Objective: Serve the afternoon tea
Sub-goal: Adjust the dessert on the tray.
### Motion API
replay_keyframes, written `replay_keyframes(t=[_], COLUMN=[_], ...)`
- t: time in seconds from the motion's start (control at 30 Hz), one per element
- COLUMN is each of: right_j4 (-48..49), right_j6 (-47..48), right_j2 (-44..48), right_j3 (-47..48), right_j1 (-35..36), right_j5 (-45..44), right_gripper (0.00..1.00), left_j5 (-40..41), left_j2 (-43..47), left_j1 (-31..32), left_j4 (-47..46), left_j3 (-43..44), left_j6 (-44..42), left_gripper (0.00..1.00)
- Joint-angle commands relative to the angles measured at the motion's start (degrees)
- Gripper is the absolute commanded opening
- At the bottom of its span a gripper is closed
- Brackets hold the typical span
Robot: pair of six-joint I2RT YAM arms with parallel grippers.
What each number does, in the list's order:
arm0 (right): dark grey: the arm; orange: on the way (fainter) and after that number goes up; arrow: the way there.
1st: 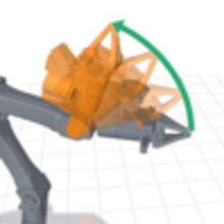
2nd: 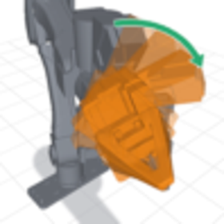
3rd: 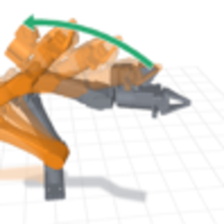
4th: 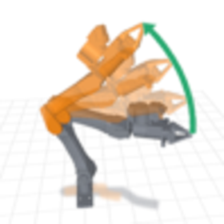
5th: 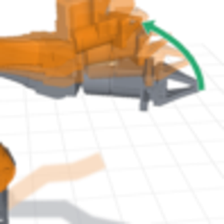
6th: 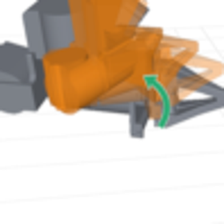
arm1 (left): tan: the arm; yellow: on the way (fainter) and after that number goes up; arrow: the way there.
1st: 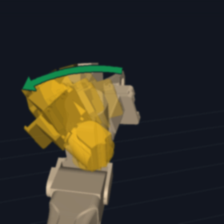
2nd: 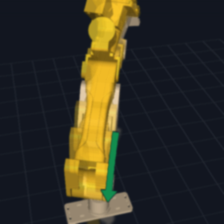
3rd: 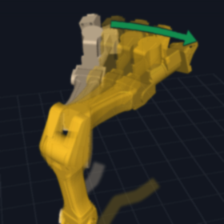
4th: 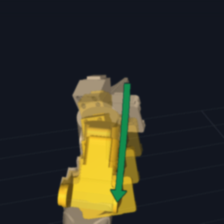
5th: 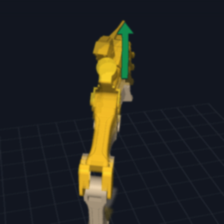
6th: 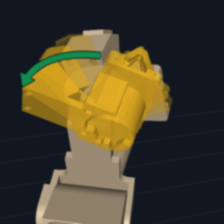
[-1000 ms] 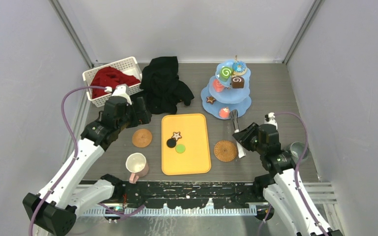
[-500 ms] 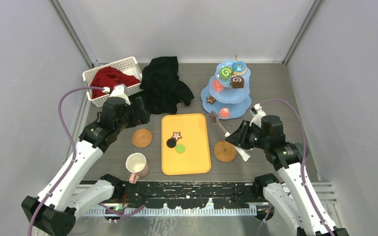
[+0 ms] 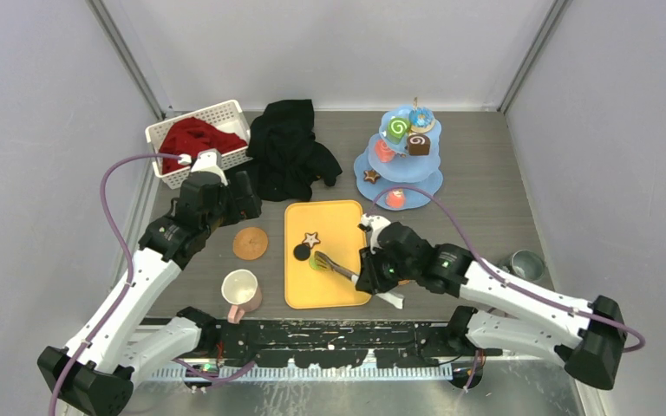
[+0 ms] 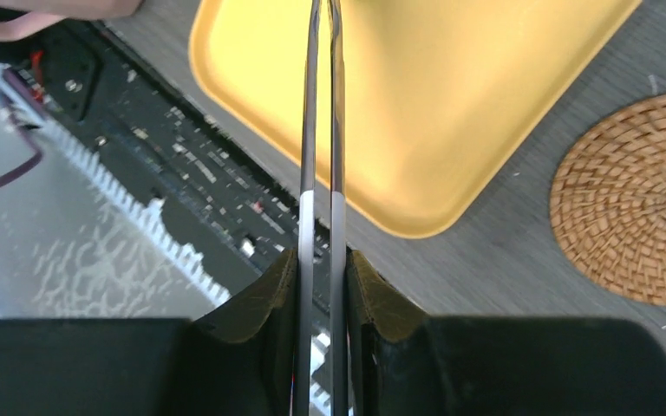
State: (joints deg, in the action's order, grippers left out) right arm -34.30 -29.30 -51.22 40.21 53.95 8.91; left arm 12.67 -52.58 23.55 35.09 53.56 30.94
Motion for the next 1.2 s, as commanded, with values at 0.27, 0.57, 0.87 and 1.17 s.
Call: replay_keyframes(t=[0.27,0.57,0.87,1.17], right_j4=[13.27,19.98,17.31,5.37], right_j6=[0.56,0.61,0.47,0.28], right_j2=[-10.47,-15.8,-16.32,-11.69], right_j3=[5.79,6.31,4.37,3.55], right_j1=[1.25,1.2,1.12,-0.84], right_j5=[-6.87,-8.88,-9.06,-16.04], right_gripper=[0.01,0.01,0.01,0.01], left_j5=[1.67,1.07,1.33,0.56], left_j2=[2.16,2.04,2.03,1.69], left_j1=[-0.19,-0.26,-0.26,-0.24], left_j4=[0.77,0.41,0.32,-0.1], left_j3=[2.26,1.93,1.86,1.81], left_j6=[-0.05,0.56,0.25,0.4], left_gripper=[0.99,0.99,0.99,0.99])
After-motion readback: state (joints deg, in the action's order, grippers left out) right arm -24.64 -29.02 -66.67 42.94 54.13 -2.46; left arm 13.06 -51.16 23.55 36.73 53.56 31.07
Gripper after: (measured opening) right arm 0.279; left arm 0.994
